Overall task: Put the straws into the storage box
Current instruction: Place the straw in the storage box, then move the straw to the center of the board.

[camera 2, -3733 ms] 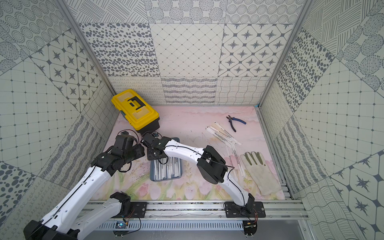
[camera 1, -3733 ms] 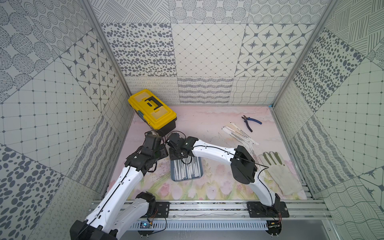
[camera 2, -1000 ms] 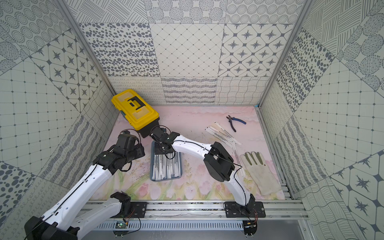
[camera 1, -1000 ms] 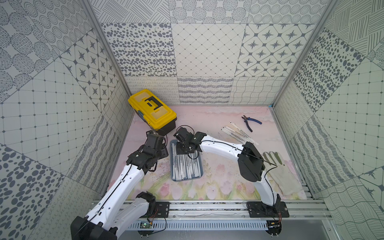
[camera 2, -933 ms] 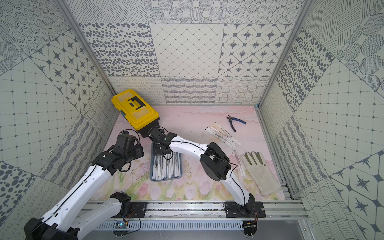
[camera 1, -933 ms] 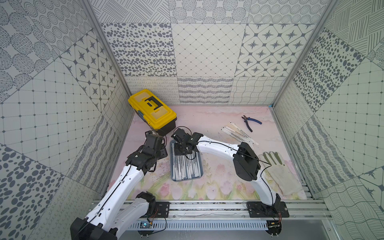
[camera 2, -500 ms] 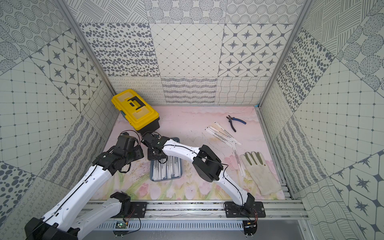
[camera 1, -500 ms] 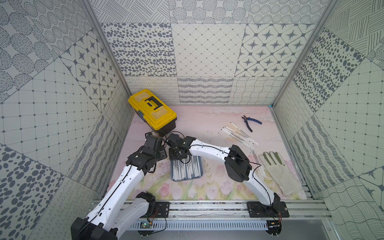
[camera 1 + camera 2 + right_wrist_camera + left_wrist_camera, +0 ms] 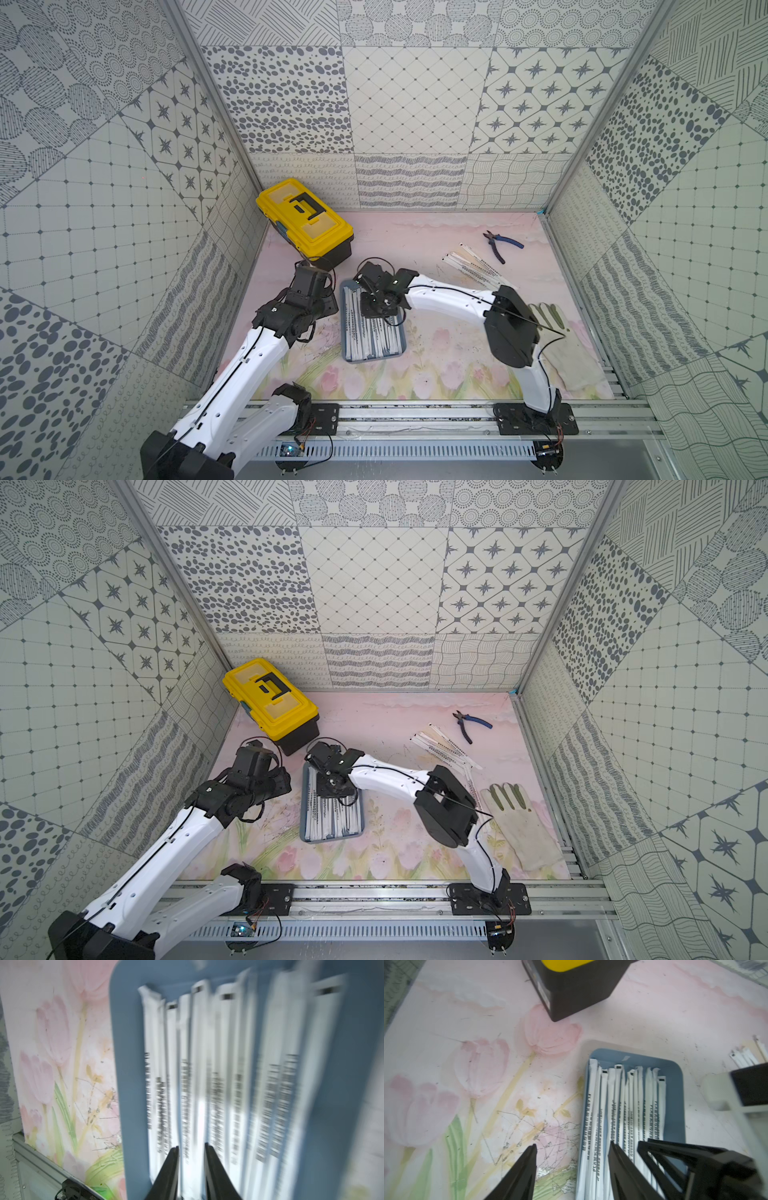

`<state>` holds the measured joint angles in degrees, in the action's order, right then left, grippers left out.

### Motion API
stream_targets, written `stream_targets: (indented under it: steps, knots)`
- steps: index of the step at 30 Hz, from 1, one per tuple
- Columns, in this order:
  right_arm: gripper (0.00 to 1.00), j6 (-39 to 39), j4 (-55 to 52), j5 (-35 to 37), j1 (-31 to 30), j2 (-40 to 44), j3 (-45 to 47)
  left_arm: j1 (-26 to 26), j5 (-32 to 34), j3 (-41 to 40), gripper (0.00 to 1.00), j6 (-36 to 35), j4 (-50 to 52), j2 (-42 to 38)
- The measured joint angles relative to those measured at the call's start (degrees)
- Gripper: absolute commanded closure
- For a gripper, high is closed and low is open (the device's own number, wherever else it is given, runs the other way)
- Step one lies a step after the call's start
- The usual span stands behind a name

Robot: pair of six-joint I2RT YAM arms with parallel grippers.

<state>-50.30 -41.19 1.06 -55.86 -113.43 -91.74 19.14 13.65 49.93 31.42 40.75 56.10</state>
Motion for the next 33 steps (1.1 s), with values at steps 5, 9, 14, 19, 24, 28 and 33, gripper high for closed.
stream_targets:
  steps: [5, 9, 14, 19, 24, 28, 33]
  knots:
    - [0.62, 4.11, -0.55, 4.44, 17.92, 19.04, 18.60, 13.46, -1.01, 3.43, 0.40, -0.85, -3.61, 8.11]
    - [0.55, 8.96, -2.97, 8.24, 31.04, 25.64, 28.65, 22.82, -1.31, 8.35, 0.40, -1.49, -6.14, 18.10]
    - [0.42, 14.23, -4.02, 9.53, 41.92, 26.58, 35.85, 28.98, -1.53, 13.86, 0.39, -1.92, -7.67, 27.56]
    - [0.40, 17.38, -2.32, 10.14, 48.39, 25.66, 38.49, 30.80, -1.51, 15.39, 0.39, -2.23, -8.72, 30.82]
    - [0.43, 18.56, 0.83, 9.66, 50.64, 21.42, 39.04, 31.15, -1.42, 15.41, 0.38, -2.51, -8.83, 31.23]
    - [0.57, 19.26, 2.36, 7.98, 50.62, 20.13, 39.39, 31.17, -1.29, 15.13, 0.38, -2.67, -8.83, 31.19]
    - [0.71, 17.73, 2.62, 6.88, 45.11, 20.68, 39.91, 30.88, -1.07, 14.47, 0.38, -2.73, -8.83, 30.45]
